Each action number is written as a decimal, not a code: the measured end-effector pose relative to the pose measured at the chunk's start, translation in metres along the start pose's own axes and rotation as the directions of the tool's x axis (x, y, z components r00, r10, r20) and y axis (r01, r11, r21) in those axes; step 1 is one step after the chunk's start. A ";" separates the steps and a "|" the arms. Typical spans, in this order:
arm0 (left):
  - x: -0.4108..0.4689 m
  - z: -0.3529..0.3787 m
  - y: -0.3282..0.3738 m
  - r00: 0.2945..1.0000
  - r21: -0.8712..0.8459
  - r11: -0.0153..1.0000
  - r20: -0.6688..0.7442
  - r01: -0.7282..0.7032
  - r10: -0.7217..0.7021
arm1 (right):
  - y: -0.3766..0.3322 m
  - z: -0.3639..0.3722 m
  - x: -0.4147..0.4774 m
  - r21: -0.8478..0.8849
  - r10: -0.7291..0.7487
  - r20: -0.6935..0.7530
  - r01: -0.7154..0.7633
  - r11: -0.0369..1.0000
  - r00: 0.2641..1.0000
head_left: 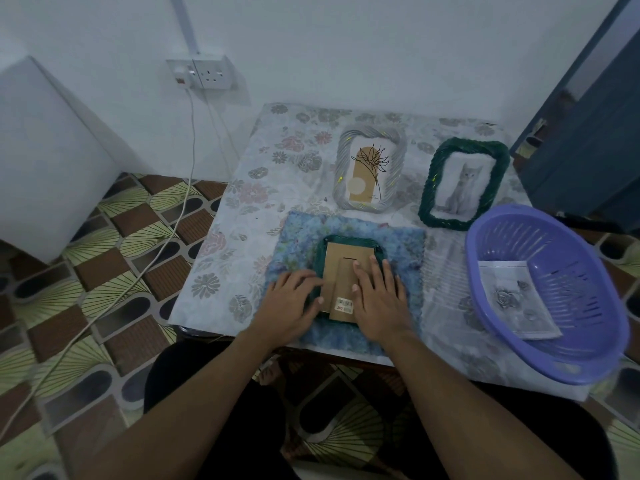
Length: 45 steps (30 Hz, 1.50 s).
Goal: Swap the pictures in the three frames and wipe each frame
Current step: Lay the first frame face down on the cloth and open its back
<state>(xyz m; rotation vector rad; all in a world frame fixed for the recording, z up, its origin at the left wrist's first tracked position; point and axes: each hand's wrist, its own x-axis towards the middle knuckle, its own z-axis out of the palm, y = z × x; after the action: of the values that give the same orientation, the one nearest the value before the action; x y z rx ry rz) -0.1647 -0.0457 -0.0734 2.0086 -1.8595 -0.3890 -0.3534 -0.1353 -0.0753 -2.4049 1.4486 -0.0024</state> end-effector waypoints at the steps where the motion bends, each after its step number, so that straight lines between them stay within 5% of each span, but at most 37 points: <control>1: 0.002 0.001 0.005 0.998 0.045 0.998 0.028 0.046 -0.047 | 0.000 0.000 0.000 -0.001 0.001 -0.001 -0.001 1.000 1.000; 6: 0.011 0.014 0.015 0.969 0.201 0.965 0.142 0.170 -0.200 | 0.000 0.001 0.001 0.011 0.005 -0.004 -0.005 1.000 1.000; 14: 0.009 0.019 0.013 0.973 0.296 0.942 0.115 0.158 -0.199 | 0.004 -0.001 0.004 0.078 -0.001 0.035 -0.002 0.997 0.999; 23: 0.009 0.018 0.015 0.971 0.283 0.944 0.118 0.169 -0.209 | 0.021 -0.011 -0.006 0.415 0.026 -0.095 0.016 0.910 0.995; 35: 0.009 0.020 0.015 0.974 0.285 0.943 0.094 0.172 -0.207 | 0.038 0.001 -0.027 0.126 -0.065 0.032 0.061 0.990 0.997; 45: 0.009 0.020 0.015 0.975 0.281 0.945 0.091 0.170 -0.202 | 0.035 -0.004 -0.028 0.109 -0.045 0.040 0.041 0.993 0.998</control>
<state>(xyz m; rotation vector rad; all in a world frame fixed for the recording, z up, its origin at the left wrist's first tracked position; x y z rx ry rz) -0.1862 -0.0569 -0.0840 2.4055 -1.8843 -0.3244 -0.3975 -0.1271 -0.0769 -2.3341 1.3424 -0.0389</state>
